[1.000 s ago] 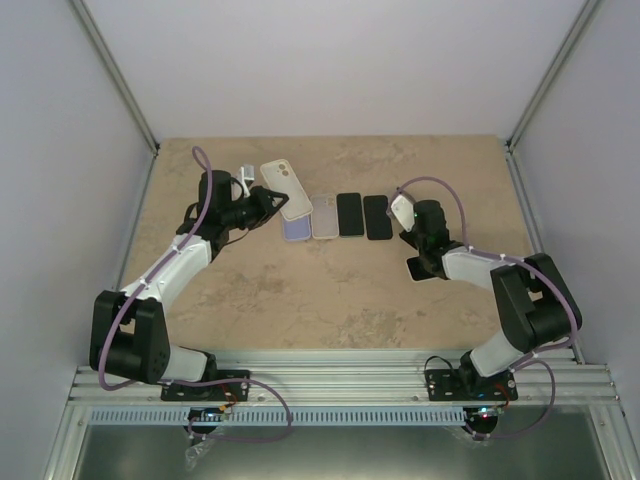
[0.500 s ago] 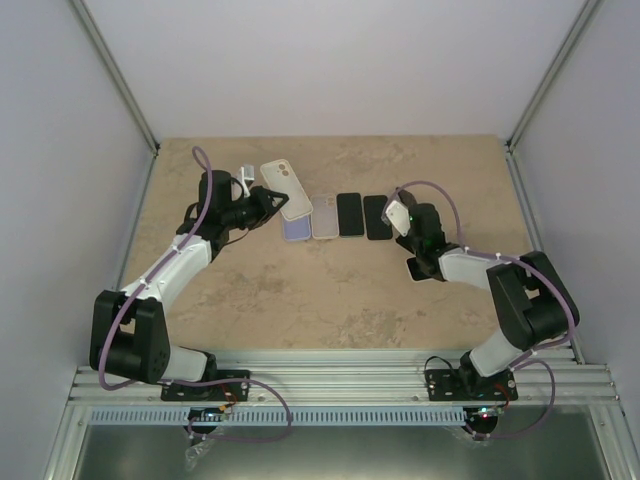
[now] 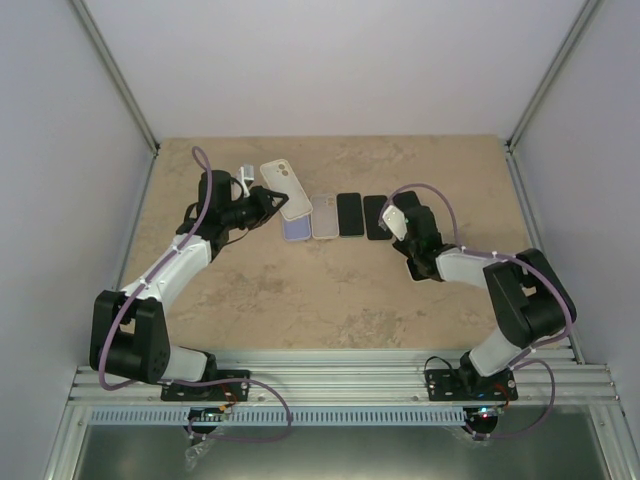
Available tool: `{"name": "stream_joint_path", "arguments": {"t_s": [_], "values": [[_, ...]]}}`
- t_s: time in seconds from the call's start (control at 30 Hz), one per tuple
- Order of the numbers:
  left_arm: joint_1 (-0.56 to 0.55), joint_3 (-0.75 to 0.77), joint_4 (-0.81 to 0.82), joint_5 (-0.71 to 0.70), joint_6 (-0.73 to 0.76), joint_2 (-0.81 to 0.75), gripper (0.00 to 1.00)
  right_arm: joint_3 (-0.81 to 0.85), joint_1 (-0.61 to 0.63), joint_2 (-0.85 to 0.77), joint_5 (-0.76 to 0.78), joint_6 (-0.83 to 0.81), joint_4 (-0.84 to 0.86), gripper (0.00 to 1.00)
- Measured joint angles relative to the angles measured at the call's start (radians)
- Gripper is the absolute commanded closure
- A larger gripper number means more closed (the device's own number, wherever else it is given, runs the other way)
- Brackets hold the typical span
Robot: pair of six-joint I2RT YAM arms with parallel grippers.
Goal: Take the phone out of the phone case
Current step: Place the phone at the center of the board.
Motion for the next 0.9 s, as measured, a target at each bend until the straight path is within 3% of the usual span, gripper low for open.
{"name": "stream_joint_path", "arguments": {"t_s": [0.13,0.33,0.63,0.9], "values": [[0.001,0.000,0.000,0.000,0.001,0.000,1.00,0.056,-0.006,0.000,-0.055,0.060,-0.102,0.76],[0.006,0.000,-0.001,0.000,0.007,0.000,1.00,0.224,-0.078,0.000,-0.220,0.180,-0.263,0.52],[0.012,0.000,-0.001,0.000,0.014,0.000,1.00,0.449,-0.270,0.050,-0.524,0.344,-0.448,0.25],[0.024,0.000,-0.004,0.001,0.019,0.000,1.00,0.550,-0.410,0.224,-0.736,0.441,-0.557,0.16]]}}
